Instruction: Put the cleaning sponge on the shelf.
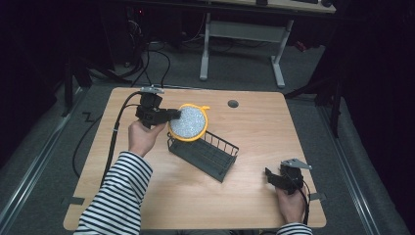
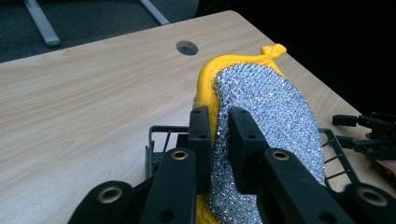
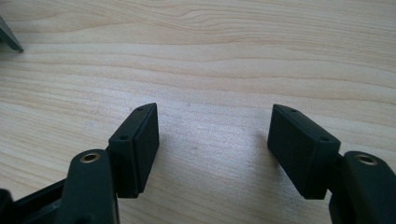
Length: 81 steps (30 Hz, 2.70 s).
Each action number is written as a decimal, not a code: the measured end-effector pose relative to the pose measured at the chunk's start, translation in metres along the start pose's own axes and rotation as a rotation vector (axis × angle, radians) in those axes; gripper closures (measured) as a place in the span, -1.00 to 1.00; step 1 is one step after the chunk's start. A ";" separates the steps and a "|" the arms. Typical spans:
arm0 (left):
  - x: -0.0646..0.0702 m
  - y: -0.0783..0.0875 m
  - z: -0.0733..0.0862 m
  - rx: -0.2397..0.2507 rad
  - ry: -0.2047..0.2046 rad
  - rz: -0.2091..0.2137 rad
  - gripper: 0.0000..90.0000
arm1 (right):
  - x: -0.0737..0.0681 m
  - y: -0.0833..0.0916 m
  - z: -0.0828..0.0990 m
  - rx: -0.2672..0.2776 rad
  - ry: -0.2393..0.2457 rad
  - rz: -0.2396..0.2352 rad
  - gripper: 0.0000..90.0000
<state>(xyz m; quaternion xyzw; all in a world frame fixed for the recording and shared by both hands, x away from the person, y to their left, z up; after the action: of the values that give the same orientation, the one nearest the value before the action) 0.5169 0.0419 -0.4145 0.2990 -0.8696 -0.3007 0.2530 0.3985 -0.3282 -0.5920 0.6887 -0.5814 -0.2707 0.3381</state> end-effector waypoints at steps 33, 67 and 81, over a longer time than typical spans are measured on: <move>0.003 -0.061 0.013 -0.079 -0.048 0.021 0.76 | -0.002 -0.001 -0.001 -0.001 0.012 -0.009 -0.25; 0.001 -0.073 0.023 -0.082 -0.097 -0.033 0.72 | -0.002 -0.001 -0.002 0.000 0.009 -0.008 -0.25; 0.003 -0.070 0.038 -0.173 -0.125 -0.058 0.98 | -0.002 -0.001 -0.001 -0.001 0.016 -0.013 -0.27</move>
<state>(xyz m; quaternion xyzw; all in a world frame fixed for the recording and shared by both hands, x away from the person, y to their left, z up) 0.5169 0.0086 -0.4873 0.2818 -0.8453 -0.4001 0.2142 0.4000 -0.3255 -0.5921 0.6945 -0.5741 -0.2678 0.3413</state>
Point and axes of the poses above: each handheld gripper's, and its own axes: y roughly backward along the jaws, z roughly out of its underside, x roughly to its right, the point moved 9 cm from there along -y, roughly forward along the jaws, and after that the axes turned 8 degrees about -x, right-handed, at the moved point
